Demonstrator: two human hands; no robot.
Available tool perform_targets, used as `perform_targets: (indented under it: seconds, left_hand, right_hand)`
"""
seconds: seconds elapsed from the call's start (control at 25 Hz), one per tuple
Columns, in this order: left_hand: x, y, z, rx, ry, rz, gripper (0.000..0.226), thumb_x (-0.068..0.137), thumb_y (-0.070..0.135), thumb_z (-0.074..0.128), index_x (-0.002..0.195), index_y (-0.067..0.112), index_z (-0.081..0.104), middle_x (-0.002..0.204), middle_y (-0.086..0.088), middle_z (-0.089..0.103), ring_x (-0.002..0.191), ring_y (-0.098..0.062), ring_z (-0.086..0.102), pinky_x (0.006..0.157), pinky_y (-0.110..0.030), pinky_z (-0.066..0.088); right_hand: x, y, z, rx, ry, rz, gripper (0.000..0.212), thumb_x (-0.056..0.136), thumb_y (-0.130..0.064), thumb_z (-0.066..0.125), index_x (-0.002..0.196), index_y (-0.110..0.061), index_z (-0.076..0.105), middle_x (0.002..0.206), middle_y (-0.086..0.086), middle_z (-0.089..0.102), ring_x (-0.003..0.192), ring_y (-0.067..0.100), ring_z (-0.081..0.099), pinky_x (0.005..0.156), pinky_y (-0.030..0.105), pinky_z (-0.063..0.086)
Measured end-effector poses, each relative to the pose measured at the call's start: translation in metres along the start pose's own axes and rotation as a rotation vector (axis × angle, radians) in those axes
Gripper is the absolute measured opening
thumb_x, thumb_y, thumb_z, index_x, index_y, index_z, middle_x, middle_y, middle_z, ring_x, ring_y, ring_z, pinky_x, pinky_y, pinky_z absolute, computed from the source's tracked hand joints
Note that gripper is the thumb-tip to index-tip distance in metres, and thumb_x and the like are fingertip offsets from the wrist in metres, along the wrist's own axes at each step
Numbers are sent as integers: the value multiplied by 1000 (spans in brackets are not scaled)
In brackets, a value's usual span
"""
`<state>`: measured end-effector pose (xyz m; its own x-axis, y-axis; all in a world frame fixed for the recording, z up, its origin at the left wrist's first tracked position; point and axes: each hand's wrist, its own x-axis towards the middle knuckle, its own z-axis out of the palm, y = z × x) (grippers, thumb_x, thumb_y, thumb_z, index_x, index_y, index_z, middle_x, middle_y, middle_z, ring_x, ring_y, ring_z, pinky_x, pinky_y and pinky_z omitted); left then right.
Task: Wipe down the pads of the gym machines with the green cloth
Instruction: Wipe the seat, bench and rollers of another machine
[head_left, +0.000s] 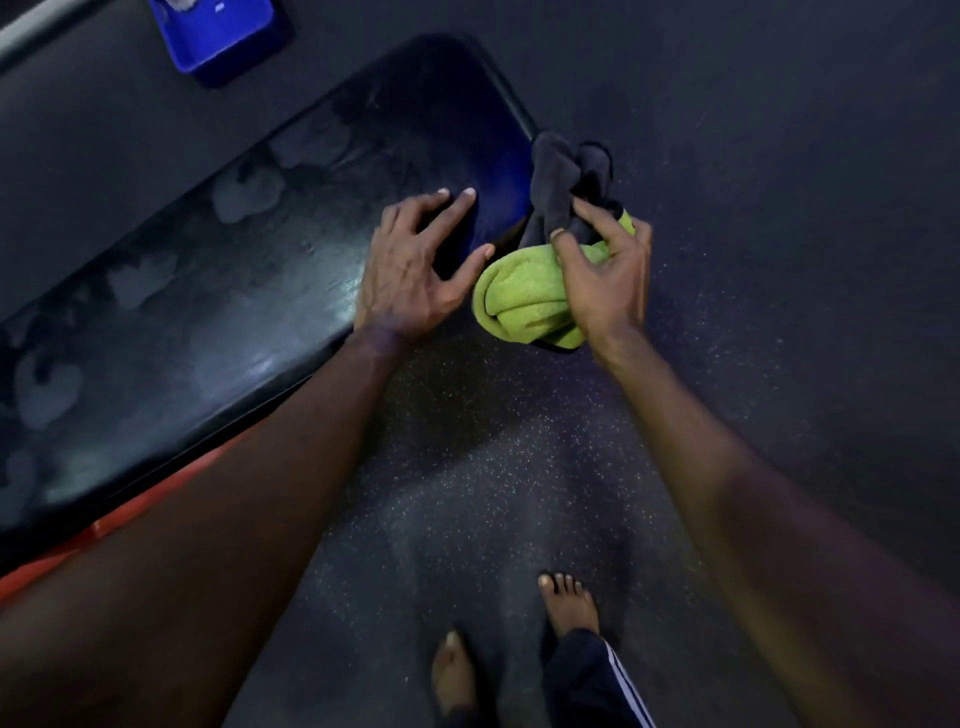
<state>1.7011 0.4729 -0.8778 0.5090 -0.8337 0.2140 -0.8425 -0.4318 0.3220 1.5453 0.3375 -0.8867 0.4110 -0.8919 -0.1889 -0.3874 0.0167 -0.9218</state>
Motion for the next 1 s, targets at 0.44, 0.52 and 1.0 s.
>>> perform_targets:
  seconds: [0.44,0.52,1.0]
  left_hand:
    - [30,21,10,-61,-128,-72,66,94,51,57,150,17,44,154,-6,41,140,-25,36,112,-46,32]
    - [41,21,11,-138,-152,-71,63,98,47,53,150,15,43,157,-3,40,145,-20,32,117,-44,28]
    - [78,30,18,-162,19,-266,49,100,31,59,144,11,52,150,-4,50,140,-18,43,116,-43,34]
  right_hand:
    - [42,-8,-7,-11,-73,263,57,64,-70,75,112,-38,75,122,0,67,110,16,67,99,43,57]
    - [45,-4,-12,-16,-102,290,52,65,-65,74,111,-40,75,121,0,68,110,15,67,97,44,57]
    - [123,-27,-40,-241,-502,191,38,89,-29,76,127,-27,70,121,-5,48,112,8,49,96,24,40]
